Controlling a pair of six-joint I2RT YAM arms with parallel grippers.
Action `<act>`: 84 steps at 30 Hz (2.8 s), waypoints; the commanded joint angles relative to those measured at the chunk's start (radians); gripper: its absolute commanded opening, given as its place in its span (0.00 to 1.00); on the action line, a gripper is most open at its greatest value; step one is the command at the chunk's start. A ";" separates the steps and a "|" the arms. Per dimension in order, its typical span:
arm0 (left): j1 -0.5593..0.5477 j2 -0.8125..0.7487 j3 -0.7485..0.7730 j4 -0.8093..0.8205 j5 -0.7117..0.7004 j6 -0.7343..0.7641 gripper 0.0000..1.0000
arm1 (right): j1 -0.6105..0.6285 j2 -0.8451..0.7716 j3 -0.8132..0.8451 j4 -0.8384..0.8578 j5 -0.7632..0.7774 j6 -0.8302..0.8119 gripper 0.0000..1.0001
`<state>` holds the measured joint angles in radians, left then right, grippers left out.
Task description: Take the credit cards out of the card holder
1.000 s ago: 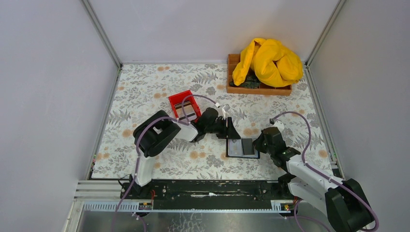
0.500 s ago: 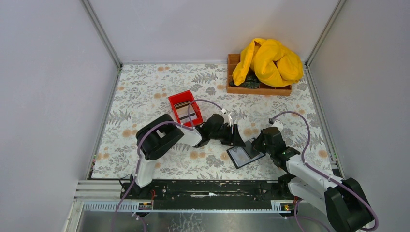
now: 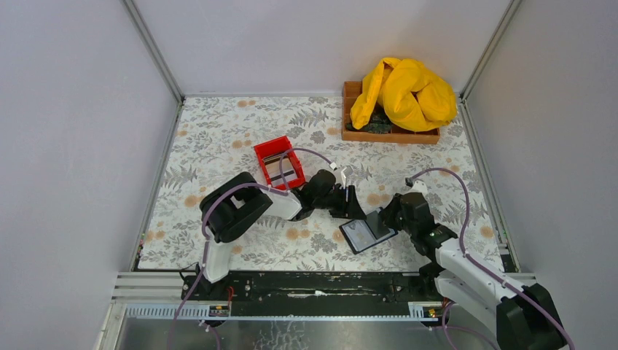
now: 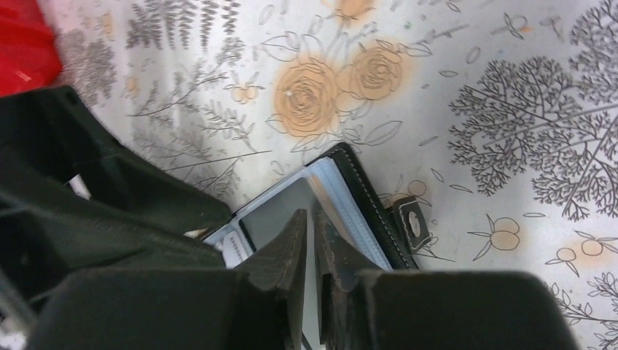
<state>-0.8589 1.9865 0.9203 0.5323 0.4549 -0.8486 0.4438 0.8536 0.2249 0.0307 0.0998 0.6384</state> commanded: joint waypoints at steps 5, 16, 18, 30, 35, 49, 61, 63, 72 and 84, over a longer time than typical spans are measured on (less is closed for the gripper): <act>0.017 -0.122 -0.002 -0.090 -0.123 0.140 0.55 | 0.001 -0.194 0.038 -0.132 -0.183 -0.078 0.22; 0.017 -0.283 -0.084 -0.058 -0.206 0.197 0.91 | 0.197 -0.251 -0.036 -0.215 -0.196 0.056 0.15; 0.018 -0.304 -0.092 -0.059 -0.222 0.208 0.97 | 0.277 -0.194 -0.017 -0.224 -0.126 0.070 0.15; 0.016 -0.410 -0.153 -0.038 -0.290 0.227 1.00 | 0.386 -0.027 -0.029 -0.110 -0.031 0.120 0.18; 0.014 -0.437 -0.168 -0.032 -0.318 0.238 1.00 | 0.384 0.128 0.057 -0.043 0.010 0.083 0.18; 0.023 -0.410 -0.182 -0.031 -0.344 0.154 0.57 | 0.317 -0.102 0.189 -0.194 0.322 -0.059 0.65; 0.016 -0.325 -0.208 0.139 -0.205 0.088 0.75 | 0.017 -0.032 0.062 -0.158 0.170 0.002 0.29; -0.001 -0.293 -0.191 0.148 -0.184 0.079 0.75 | 0.017 -0.017 0.058 -0.159 0.163 0.006 0.21; -0.028 -0.245 -0.166 0.154 -0.168 0.067 0.75 | 0.017 0.008 0.024 -0.138 0.102 0.028 0.14; -0.047 -0.149 -0.152 0.288 -0.078 -0.036 0.81 | 0.018 0.029 0.025 -0.127 0.048 0.012 0.15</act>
<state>-0.8909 1.8038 0.7368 0.7143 0.3313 -0.8448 0.4644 0.8654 0.2481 -0.1097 0.1734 0.6533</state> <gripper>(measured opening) 0.801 0.150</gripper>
